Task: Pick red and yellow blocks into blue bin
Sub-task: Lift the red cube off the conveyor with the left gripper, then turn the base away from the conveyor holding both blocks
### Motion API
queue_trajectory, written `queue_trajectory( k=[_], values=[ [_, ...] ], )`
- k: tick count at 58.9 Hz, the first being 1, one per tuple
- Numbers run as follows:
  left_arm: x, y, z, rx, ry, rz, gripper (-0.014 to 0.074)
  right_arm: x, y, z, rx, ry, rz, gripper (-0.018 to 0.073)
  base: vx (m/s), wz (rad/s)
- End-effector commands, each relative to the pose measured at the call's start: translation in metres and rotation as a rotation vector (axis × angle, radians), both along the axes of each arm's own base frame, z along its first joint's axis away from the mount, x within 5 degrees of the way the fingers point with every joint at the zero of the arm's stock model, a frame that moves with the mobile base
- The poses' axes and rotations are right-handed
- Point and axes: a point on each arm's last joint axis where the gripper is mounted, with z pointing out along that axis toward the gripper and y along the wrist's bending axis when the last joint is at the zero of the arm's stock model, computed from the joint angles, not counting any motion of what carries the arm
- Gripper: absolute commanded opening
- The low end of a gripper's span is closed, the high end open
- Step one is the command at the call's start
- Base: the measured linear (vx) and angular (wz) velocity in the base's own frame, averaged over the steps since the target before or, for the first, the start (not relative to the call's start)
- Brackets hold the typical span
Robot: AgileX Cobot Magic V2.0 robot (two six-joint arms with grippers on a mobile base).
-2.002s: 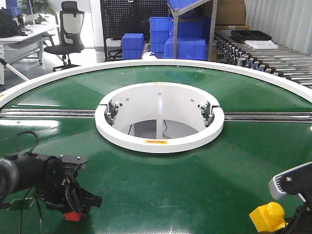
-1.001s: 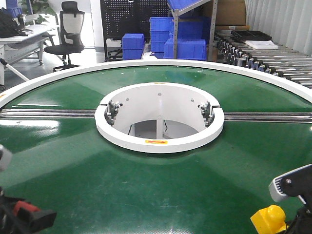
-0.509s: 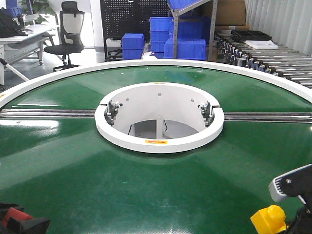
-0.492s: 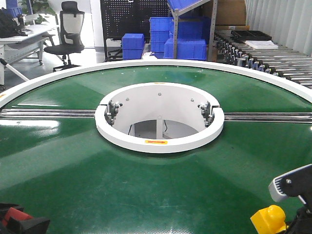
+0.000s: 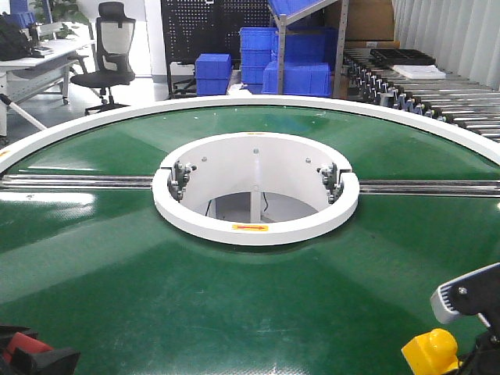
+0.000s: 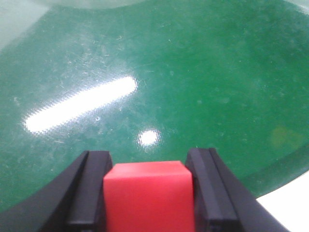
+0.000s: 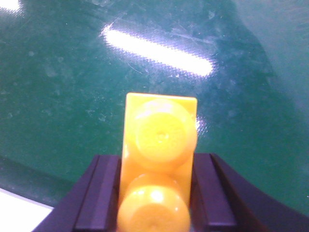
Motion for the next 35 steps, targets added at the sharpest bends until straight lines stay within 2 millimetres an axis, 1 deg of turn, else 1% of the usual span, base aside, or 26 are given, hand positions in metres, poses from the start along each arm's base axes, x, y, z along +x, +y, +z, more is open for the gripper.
queue_trajectory(
  k=[1, 35],
  values=[
    [-0.0004, -0.0020, 0.0166, -0.056, -0.095, -0.004, 0.0234, 0.0025, 0.0001, 0.0164, 0.021, -0.106, 0.006, 0.0231, 0.00, 0.00],
    [-0.0004, -0.0020, 0.0166, -0.056, -0.095, -0.004, 0.0234, 0.0026, 0.0001, 0.0165, 0.021, -0.107, 0.006, 0.0231, -0.03, 0.03]
  ],
)
